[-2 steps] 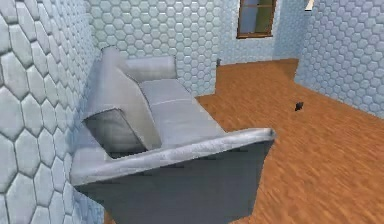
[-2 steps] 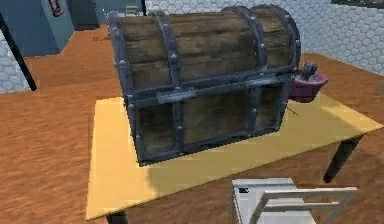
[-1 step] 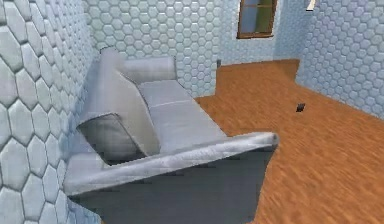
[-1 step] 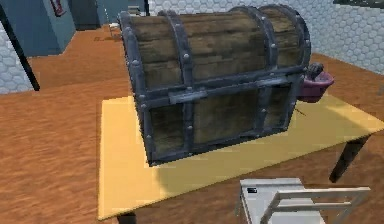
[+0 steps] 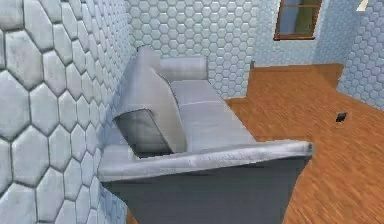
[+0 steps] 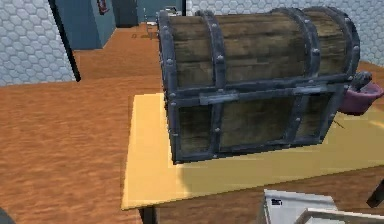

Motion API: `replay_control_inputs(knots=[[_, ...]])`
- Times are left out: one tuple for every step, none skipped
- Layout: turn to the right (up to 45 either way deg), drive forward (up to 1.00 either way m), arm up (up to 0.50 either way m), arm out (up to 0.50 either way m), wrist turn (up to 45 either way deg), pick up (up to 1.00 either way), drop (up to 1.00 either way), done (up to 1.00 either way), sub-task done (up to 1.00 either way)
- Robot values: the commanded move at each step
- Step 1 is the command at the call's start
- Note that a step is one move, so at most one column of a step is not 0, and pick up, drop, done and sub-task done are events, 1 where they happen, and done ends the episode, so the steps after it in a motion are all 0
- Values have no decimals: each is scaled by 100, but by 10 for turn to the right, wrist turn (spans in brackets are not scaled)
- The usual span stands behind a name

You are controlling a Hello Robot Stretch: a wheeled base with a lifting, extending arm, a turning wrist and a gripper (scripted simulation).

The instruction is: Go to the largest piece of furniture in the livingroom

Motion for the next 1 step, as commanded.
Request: replay_control_inputs(knots=[[0,0,0,0,0,0,0,100,0]])
